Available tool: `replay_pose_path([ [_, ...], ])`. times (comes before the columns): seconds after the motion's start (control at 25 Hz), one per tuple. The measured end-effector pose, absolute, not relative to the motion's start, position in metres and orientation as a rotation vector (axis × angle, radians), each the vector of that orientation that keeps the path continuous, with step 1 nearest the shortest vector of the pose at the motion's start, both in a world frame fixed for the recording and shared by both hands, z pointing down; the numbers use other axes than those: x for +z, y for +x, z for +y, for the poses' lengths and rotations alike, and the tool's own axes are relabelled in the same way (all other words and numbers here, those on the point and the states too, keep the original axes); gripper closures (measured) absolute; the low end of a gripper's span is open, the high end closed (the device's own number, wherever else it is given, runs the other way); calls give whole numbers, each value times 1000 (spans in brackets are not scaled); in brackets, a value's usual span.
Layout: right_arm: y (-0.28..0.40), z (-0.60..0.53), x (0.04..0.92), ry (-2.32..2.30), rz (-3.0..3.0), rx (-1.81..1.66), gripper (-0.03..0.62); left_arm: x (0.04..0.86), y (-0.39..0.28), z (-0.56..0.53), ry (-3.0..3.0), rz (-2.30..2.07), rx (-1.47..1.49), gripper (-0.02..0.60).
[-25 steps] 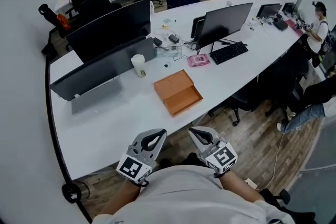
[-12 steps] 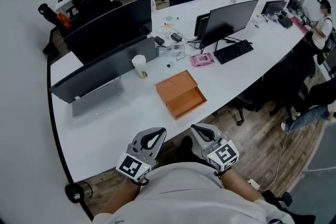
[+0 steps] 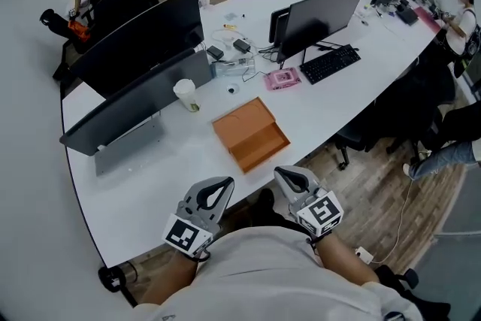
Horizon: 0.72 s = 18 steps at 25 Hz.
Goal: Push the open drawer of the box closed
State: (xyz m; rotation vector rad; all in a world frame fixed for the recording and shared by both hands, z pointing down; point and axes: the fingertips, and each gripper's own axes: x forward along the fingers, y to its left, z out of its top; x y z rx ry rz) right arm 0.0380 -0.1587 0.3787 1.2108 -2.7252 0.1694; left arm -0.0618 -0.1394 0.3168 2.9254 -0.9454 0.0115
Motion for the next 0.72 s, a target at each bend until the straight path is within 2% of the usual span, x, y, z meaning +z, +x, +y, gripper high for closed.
replay_pose_path([
  [0.32, 69, -208, 420, 1247, -2646, 269, 591, 353, -46, -184, 2859, -915, 83, 583],
  [0.72, 89, -246, 515, 1163, -2523, 434, 590, 413, -26, -222, 2782, -886, 133, 581],
])
